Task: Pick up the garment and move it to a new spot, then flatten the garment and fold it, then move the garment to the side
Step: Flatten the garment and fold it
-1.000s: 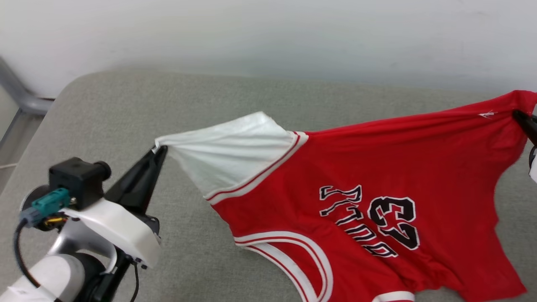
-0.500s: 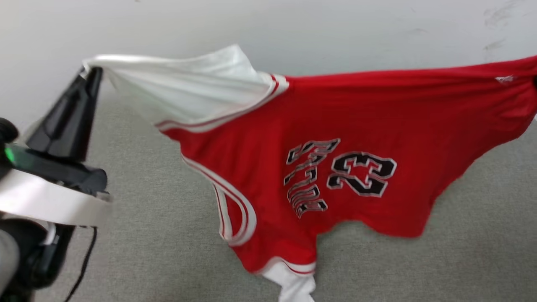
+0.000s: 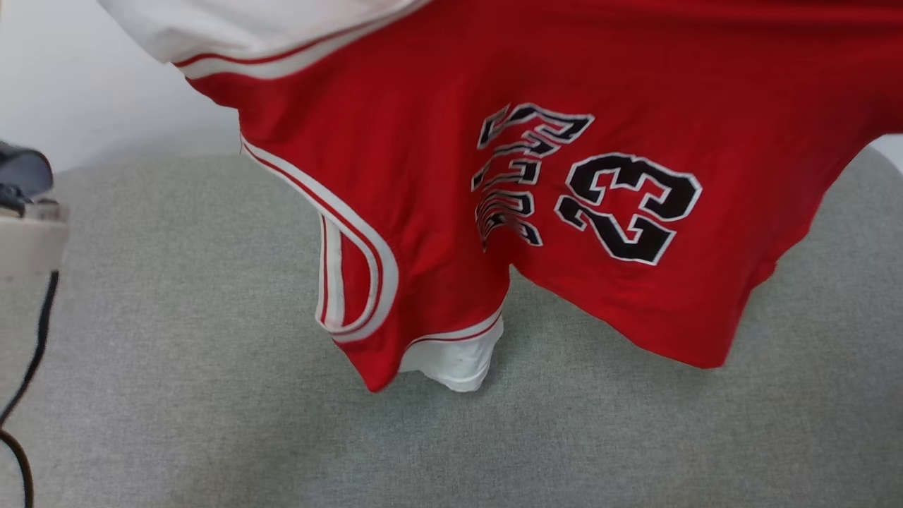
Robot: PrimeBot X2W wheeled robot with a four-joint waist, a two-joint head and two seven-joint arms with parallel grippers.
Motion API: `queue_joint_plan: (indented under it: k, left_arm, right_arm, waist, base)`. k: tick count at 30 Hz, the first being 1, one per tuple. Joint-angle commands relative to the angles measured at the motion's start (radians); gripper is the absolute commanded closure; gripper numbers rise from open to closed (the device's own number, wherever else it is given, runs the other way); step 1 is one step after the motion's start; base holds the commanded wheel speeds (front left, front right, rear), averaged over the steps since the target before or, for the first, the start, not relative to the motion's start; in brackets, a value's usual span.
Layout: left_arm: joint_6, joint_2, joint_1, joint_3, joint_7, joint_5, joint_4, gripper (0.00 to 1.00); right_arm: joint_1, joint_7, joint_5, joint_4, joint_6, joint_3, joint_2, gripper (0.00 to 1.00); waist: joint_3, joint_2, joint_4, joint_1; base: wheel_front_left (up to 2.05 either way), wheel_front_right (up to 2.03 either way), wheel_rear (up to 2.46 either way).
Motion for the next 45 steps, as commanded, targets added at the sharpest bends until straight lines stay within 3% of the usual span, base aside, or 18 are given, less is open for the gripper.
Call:
queue_joint_plan:
  k: [1, 5, 11, 17, 21, 29, 34, 39, 45]
  left_arm:
    - [-0.005, 0.008, -0.032, 0.005, 0.011, 0.001, 0.019, 1.0]
    - [-0.046, 0.02, -0.121, -0.017, 0.052, -0.001, 0.071, 1.0]
    - [-0.16, 0.02, -0.311, -0.086, 0.118, 0.021, 0.198, 1.0]
    - [-0.274, -0.029, -0.603, -0.132, 0.153, 0.064, 0.373, 1.0]
    - [-0.323, -0.098, -0.811, -0.159, 0.125, 0.117, 0.528, 1.0]
    - [-0.368, -0.223, -1.171, -0.187, -0.042, 0.225, 0.879, 1.0]
    - [-0.387, -0.279, -1.283, -0.224, -0.136, 0.26, 1.05, 1.0]
    - [-0.405, -0.334, -1.265, -0.261, -0.245, 0.258, 1.155, 1.0]
    - [-0.415, -0.395, -1.124, -0.297, -0.299, 0.237, 1.189, 1.0]
  right_arm:
    - [-0.026, 0.002, -0.009, 0.008, -0.002, -0.008, -0.009, 1.0]
    - [-0.117, -0.004, -0.023, 0.047, -0.002, 0.002, -0.03, 1.0]
    - [-0.29, -0.016, -0.04, 0.138, -0.002, 0.047, -0.062, 1.0]
    - [-0.497, -0.044, -0.08, 0.245, -0.002, 0.12, -0.095, 1.0]
    - [-0.666, -0.092, -0.135, 0.362, -0.002, 0.159, -0.082, 1.0]
    - [-0.978, -0.246, -0.273, 0.63, -0.003, 0.211, -0.026, 1.0]
    - [-1.099, -0.348, -0.358, 0.787, -0.004, 0.221, 0.013, 1.0]
    - [-1.138, -0.46, -0.426, 0.907, -0.003, 0.234, 0.044, 1.0]
    - [-1.062, -0.566, -0.468, 1.029, -0.002, 0.272, 0.058, 1.0]
  waist:
    - [0.027, 0.0, -0.001, 0.0]
    - [0.086, 0.0, -0.006, 0.0]
    - [0.207, 0.0, -0.01, 0.0]
    - [0.348, 0.0, -0.009, 0.0]
    - [0.431, 0.0, -0.001, 0.0]
    - [0.555, 0.0, 0.012, 0.0]
    - [0.603, 0.0, 0.031, 0.0]
    - [0.633, 0.0, 0.052, 0.0]
    - [0.624, 0.0, 0.069, 0.0]
  base:
    - [0.0, 0.0, 0.0]
    - [0.0, 0.0, 0.0]
    - [0.0, 0.0, 0.0]
    - [0.0, 0.0, 0.0]
    - [0.0, 0.0, 0.0]
    - [0.0, 0.0, 0.0]
    - [0.0, 0.0, 0.0]
    - [0.0, 0.0, 0.0]
    - [0.0, 0.0, 0.0]
